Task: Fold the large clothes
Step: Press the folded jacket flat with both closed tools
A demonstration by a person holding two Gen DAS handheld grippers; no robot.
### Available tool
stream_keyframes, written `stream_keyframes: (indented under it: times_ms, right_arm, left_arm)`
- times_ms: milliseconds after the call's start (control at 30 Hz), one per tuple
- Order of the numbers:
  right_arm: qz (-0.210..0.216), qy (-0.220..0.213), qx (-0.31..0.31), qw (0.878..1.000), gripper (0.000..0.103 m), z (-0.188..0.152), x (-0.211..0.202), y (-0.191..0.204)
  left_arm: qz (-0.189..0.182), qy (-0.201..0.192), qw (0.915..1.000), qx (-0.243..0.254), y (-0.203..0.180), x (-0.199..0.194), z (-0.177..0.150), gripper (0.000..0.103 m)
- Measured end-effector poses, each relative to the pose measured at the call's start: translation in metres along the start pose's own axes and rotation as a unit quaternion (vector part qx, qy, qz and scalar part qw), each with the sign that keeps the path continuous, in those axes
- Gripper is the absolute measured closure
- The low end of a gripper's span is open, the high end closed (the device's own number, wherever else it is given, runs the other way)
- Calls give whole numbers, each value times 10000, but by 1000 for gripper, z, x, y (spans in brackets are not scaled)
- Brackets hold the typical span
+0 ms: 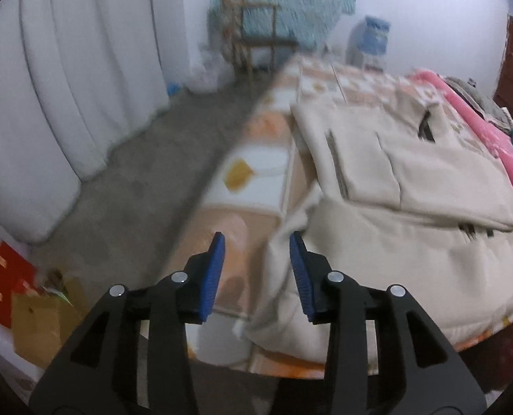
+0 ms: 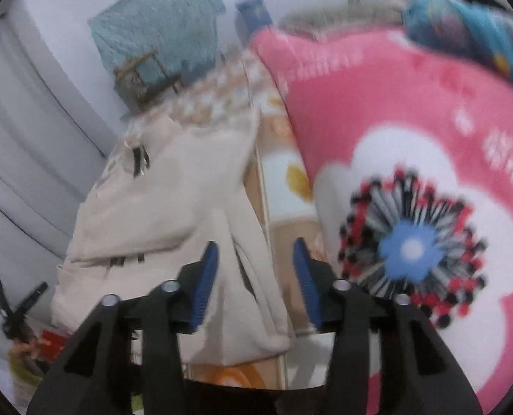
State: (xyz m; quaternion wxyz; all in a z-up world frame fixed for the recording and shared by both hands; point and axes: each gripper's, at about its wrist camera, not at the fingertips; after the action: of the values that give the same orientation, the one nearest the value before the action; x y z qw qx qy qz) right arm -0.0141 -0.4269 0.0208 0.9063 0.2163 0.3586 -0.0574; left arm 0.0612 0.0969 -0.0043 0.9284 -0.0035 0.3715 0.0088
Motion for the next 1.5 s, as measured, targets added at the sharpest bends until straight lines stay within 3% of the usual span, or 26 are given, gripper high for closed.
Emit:
stream_keyframes:
  times_ms: [67, 133, 233, 333, 433, 500, 567, 633, 667, 700, 800, 967, 1167, 1300, 1500]
  right_arm:
    - [198, -1, -241, 9995, 56, 1, 0, 18]
    - [312, 142, -621, 9975, 47, -3, 8, 44]
    - [476, 569, -1302, 9887, 46, -18, 38, 89]
    - [275, 884, -1673, 9816, 46, -32, 69, 115]
    - [334, 1132, -1657, 9791, 46, -41, 89, 125]
    - [219, 1161, -1710, 9782, 46, -44, 94, 127]
    - [93, 1114, -1897, 9755, 48, -49, 96, 132]
    - [-183, 987, -2120, 9721, 74, -52, 95, 135]
    - [-156, 963, -2155, 9716, 81, -53, 94, 134]
    - [-8, 1017, -2085, 9727, 97, -51, 94, 133]
    - [-20, 970, -2053, 9739, 99, -48, 91, 131]
    - [44, 309, -1834, 9826, 99, -29, 63, 134]
    - [-363, 526, -2027, 9772, 99, -47, 104, 131]
    - [-643, 226, -2269, 9715, 99, -46, 95, 136]
    - [20, 243, -2043, 9786, 99, -41, 80, 132]
  left_arm:
    - [-295, -143, 9995, -33, -6, -7, 6, 64]
    - [-1016, -183, 9947, 33, -28, -16, 6, 57]
    - [-2175, 150, 9755, 289, -75, -15, -2, 50]
    - [-2481, 539, 9651, 641, -123, -2, -16, 49]
    - [-2438, 868, 9626, 806, -152, 15, -28, 49]
    - [-2180, 705, 9682, 1008, -162, 16, -34, 49]
    - [-1952, 529, 9714, 1245, -169, 13, -40, 57]
    - [-1763, 334, 9732, 1436, -172, 9, -41, 83]
    - [-1809, 292, 9714, 1513, -173, 5, -43, 91]
    - [-1785, 256, 9712, 1555, -173, 4, -40, 96]
    - [-1740, -109, 9712, 1624, -173, -10, -30, 99]
    - [-1689, -839, 9686, 1619, -174, -29, -11, 98]
    - [-1274, -445, 9717, 1940, -189, 24, -32, 98]
    - [-1272, -434, 9743, 1810, -188, 24, -32, 98]
    - [-1152, -502, 9761, 1772, -192, 25, -35, 98]
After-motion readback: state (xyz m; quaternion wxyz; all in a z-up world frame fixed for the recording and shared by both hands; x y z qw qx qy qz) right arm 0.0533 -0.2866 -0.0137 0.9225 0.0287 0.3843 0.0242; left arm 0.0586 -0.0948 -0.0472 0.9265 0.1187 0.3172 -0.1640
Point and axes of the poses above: each gripper's, at about its wrist camera, not at the fingertips, and x roughly the way its jaws point, y to its left, z to its top, and after that the axes turned 2 degrees about -y, right-handed
